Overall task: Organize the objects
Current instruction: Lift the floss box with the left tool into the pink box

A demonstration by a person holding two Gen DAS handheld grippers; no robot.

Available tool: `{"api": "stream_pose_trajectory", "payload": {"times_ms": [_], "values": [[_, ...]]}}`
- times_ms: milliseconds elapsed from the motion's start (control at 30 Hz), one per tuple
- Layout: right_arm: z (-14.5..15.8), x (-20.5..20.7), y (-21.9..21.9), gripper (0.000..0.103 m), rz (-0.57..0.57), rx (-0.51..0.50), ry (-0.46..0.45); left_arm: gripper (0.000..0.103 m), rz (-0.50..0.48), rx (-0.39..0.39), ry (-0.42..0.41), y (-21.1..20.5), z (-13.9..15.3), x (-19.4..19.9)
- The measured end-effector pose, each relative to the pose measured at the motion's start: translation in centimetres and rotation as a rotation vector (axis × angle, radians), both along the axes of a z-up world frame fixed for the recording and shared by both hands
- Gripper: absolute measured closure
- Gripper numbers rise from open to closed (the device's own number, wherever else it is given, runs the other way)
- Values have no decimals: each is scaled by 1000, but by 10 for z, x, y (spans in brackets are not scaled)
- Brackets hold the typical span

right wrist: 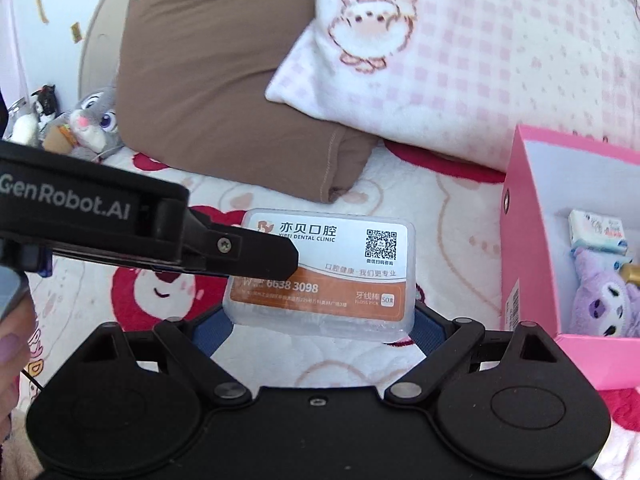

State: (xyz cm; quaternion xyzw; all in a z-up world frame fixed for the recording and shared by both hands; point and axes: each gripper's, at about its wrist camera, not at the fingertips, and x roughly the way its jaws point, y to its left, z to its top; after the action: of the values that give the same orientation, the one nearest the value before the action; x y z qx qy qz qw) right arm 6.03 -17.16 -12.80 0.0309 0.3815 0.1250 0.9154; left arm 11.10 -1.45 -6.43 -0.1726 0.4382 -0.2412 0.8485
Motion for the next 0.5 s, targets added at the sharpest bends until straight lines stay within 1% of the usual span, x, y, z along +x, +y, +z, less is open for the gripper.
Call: {"api": "stream_pose_trajectory", "payload": {"times_ms": [67, 233, 400, 500], "values": [[14, -19, 4, 9, 36, -30, -36, 67, 18, -5, -28, 2, 10, -24], [34, -57, 5, 9, 77, -86, -82, 66, 32, -8, -30, -2, 25, -61], [50, -74, -4, 9, 59, -108, -101, 65, 11, 16, -49, -20, 43, -77], [60, -82, -13, 9, 36, -132, -119, 65, -13, 23, -50, -35, 54, -78]]}}
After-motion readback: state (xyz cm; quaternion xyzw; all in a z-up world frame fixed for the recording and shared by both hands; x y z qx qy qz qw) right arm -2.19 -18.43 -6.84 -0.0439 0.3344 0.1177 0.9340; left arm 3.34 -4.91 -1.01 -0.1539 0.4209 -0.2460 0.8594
